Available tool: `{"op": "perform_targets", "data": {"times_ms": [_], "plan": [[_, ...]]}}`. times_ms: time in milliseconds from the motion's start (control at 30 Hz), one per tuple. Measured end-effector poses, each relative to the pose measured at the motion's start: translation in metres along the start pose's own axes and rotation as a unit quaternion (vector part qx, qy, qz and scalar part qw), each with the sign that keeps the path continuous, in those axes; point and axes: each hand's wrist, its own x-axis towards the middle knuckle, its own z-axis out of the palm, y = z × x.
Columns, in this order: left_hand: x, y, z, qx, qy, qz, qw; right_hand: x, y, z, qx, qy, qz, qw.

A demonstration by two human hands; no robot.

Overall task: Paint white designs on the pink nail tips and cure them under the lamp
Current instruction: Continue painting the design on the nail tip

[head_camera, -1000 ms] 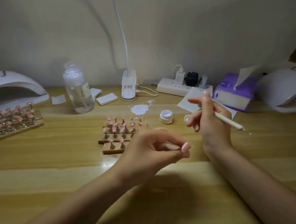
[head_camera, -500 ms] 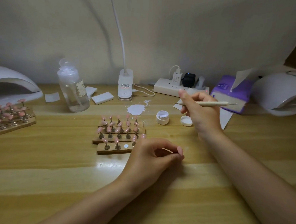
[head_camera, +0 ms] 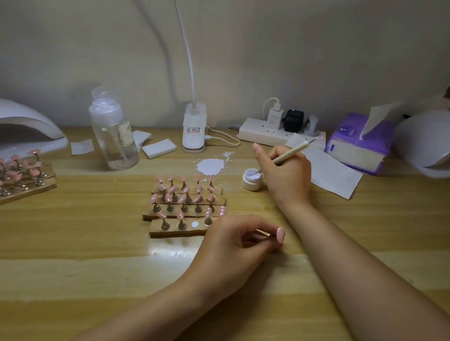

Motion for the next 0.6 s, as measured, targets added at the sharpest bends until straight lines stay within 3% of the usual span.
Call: {"op": "perform_targets", "data": {"times_ms": [233, 600], "plan": [[-0.0001, 0.0002, -0.0009, 0.017, -0.007, 0.011, 1.000, 0.0002, 0.0021, 0.0001, -0.031, -0.040, -0.017, 0.999], [-0.0007, -0.0001, -0.0001, 0.019, -0.006, -0.002, 1.000, -0.0003, 0.0019, 0.0004, -0.030, -0.035, -0.019, 0.999]]}}
